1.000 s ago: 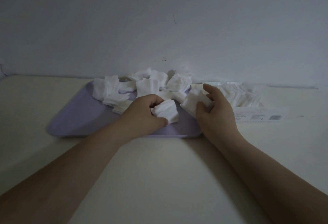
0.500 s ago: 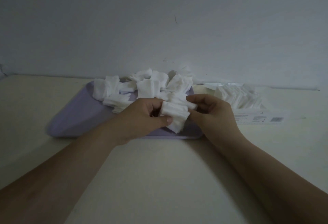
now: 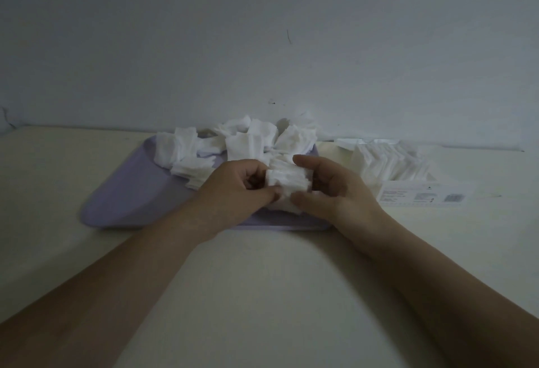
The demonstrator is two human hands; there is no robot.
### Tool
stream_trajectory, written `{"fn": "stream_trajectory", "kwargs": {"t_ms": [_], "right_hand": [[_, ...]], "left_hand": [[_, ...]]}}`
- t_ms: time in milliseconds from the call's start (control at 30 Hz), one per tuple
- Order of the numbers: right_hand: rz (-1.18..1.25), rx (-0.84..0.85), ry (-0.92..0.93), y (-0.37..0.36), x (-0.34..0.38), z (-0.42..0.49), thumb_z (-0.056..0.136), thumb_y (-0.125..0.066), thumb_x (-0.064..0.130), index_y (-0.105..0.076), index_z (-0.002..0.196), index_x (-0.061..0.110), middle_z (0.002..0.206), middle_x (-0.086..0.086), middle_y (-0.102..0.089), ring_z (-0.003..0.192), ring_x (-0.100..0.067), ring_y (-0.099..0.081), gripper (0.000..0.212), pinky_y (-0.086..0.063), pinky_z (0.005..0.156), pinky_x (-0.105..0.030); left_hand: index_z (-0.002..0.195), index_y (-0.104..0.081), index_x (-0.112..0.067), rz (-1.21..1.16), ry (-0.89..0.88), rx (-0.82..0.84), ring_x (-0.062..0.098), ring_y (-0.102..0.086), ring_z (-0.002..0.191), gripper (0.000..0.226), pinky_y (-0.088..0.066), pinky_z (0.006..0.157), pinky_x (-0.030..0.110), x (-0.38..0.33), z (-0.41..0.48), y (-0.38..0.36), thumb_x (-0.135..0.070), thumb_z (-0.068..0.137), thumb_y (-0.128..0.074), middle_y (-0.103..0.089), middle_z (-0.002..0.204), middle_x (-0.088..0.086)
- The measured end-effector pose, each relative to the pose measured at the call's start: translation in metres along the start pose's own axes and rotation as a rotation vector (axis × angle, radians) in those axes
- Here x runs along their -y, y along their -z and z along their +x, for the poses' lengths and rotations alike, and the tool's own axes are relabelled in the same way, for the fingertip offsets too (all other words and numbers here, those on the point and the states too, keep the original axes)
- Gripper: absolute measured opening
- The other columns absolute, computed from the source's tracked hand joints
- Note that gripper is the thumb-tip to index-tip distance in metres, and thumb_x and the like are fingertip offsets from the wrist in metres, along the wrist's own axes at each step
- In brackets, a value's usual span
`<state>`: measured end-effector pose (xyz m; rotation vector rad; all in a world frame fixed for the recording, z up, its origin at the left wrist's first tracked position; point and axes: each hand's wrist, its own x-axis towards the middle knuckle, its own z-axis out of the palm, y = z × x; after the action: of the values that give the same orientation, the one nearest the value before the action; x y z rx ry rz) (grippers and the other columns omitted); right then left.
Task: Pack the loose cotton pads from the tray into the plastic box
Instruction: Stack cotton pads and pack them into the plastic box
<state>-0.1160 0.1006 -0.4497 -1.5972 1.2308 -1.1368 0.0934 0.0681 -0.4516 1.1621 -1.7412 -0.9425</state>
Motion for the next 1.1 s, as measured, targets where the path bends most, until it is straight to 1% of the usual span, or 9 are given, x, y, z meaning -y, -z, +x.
{"fn": "stream_trajectory", "kwargs": {"t_ms": [100, 200, 433, 567, 667, 800, 900, 1000, 1100], "right_hand": [[-0.343, -0.115, 0.103, -0.005, 0.001, -0.001, 0.077, -0.083, 0.023, -0.061, 0.120, 0.046, 0.114, 0.019, -0.069, 0.107, -0.007, -0.067, 0.053, -0.054, 0.094, -0.022], [-0.365, -0.106, 0.157, -0.005, 0.002, -0.002, 0.085, -0.071, 0.007, -0.061, 0.127, 0.044, 0.117, 0.017, -0.070, 0.110, -0.005, -0.067, 0.057, -0.054, 0.100, -0.032], [-0.424, -0.062, 0.075, -0.011, 0.013, -0.005, 0.089, -0.064, 0.008, -0.037, 0.154, 0.028, 0.144, 0.009, -0.054, 0.132, -0.008, -0.053, 0.073, -0.044, 0.113, -0.031], [-0.412, 0.009, 0.004, -0.016, 0.021, -0.008, 0.083, -0.056, -0.005, -0.032, 0.157, 0.030, 0.153, 0.004, -0.046, 0.140, -0.012, -0.045, 0.085, -0.042, 0.109, -0.024], [-0.328, 0.051, -0.038, -0.019, 0.024, -0.008, 0.082, -0.051, -0.008, -0.029, 0.158, 0.033, 0.149, 0.003, -0.046, 0.132, -0.016, -0.052, 0.089, -0.048, 0.094, -0.021], [-0.211, 0.039, -0.038, -0.022, 0.021, -0.007, 0.083, -0.048, -0.011, -0.032, 0.156, 0.034, 0.143, 0.007, -0.048, 0.111, -0.001, -0.057, 0.088, -0.051, 0.079, -0.011], [-0.380, 0.043, 0.066, -0.020, 0.020, -0.008, 0.081, -0.049, -0.013, -0.033, 0.157, 0.026, 0.152, 0.012, -0.036, 0.135, 0.001, -0.040, 0.087, -0.038, 0.105, -0.010], [-0.539, 0.129, 0.111, -0.018, 0.017, -0.008, 0.083, -0.049, -0.010, -0.032, 0.157, 0.021, 0.155, 0.014, -0.028, 0.146, 0.000, -0.021, 0.082, -0.014, 0.108, -0.003], [-0.565, 0.118, 0.149, -0.018, 0.014, -0.008, 0.083, -0.050, 0.004, -0.036, 0.156, 0.016, 0.156, 0.004, -0.038, 0.143, -0.013, -0.037, 0.075, -0.029, 0.111, -0.016]], "left_hand": [[0.101, -0.071, -0.017, -0.030, 0.021, 0.001, 0.010, -0.062, 0.066, 0.030, -0.056, 0.073, 0.027, -0.001, 0.000, -0.001, -0.011, 0.077, -0.088, -0.072, 0.078, -0.006], [0.120, -0.065, -0.027, 0.015, -0.011, 0.052, 0.009, -0.057, 0.067, 0.056, -0.053, 0.070, 0.028, 0.002, 0.001, 0.000, -0.015, 0.073, -0.092, -0.068, 0.086, -0.001], [0.100, -0.078, -0.025, 0.093, -0.090, 0.058, 0.005, -0.043, 0.056, 0.026, -0.039, 0.058, 0.024, -0.001, 0.000, -0.004, -0.015, 0.078, -0.084, -0.051, 0.057, -0.014], [0.098, -0.074, -0.027, 0.175, -0.092, 0.081, -0.001, -0.048, 0.050, 0.030, -0.039, 0.056, 0.017, -0.006, 0.000, -0.002, -0.023, 0.072, -0.089, -0.055, 0.052, -0.019], [0.098, -0.071, -0.028, 0.189, -0.080, 0.109, 0.004, -0.069, 0.067, 0.033, -0.059, 0.066, 0.033, -0.010, -0.002, -0.004, -0.032, 0.071, -0.091, -0.073, 0.074, -0.016], [0.100, -0.069, -0.030, 0.201, -0.070, 0.115, 0.014, -0.075, 0.081, 0.037, -0.062, 0.079, 0.046, -0.009, -0.002, -0.003, -0.040, 0.071, -0.089, -0.077, 0.087, -0.006], [0.093, -0.069, -0.029, 0.301, -0.104, 0.087, 0.015, -0.072, 0.072, 0.030, -0.059, 0.071, 0.048, -0.009, -0.002, 0.001, -0.041, 0.071, -0.085, -0.074, 0.079, -0.005], [0.099, -0.068, -0.033, 0.329, -0.109, 0.113, 0.012, -0.069, 0.070, 0.033, -0.059, 0.070, 0.045, -0.009, -0.003, 0.003, -0.037, 0.070, -0.085, -0.073, 0.079, -0.007], [0.105, -0.067, -0.038, 0.354, -0.045, 0.133, 0.009, -0.070, 0.070, 0.049, -0.061, 0.071, 0.039, -0.010, -0.002, 0.010, -0.048, 0.061, -0.086, -0.073, 0.078, -0.010]]}}
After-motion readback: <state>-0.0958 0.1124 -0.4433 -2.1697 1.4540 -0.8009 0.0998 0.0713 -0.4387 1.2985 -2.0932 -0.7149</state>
